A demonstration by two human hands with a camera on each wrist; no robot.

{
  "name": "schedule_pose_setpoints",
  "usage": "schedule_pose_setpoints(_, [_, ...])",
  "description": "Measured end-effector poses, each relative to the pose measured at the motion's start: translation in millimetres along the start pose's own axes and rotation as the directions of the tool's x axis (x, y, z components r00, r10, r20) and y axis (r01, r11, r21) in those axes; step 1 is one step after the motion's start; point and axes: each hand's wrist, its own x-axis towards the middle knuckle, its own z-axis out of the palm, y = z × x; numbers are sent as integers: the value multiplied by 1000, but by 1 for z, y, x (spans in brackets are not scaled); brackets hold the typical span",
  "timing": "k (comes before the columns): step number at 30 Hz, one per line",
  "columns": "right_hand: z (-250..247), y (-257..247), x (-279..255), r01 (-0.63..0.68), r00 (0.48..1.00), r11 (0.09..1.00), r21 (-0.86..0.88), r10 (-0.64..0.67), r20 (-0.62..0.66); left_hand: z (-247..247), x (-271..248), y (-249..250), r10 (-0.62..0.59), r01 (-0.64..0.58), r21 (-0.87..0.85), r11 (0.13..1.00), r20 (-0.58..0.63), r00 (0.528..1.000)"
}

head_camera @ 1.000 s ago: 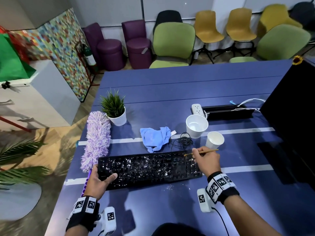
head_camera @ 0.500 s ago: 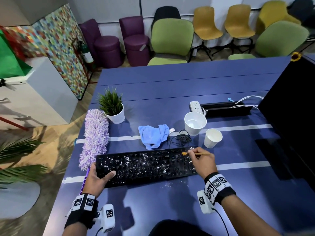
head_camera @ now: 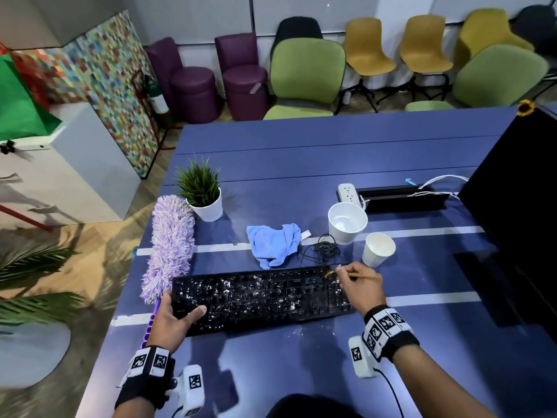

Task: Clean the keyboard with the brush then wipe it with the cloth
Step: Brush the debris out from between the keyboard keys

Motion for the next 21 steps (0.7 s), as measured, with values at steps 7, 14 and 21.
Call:
schedule_pose_setpoints(7, [9,-3,-22,99,993,994,41,-101,57,3,-2,3,12,-12,-21,1000,1,1000])
schedule_pose_setpoints(14, [13,-13,-22,236,967,971,38,-238,91,1,-1,1,12,-12,-23,1000,11,1000])
schedule_pose_setpoints(21, [20,-13,-21,155,968,986,-59,-140,209,3,-1,2,19,-19,-42,999,8,1000])
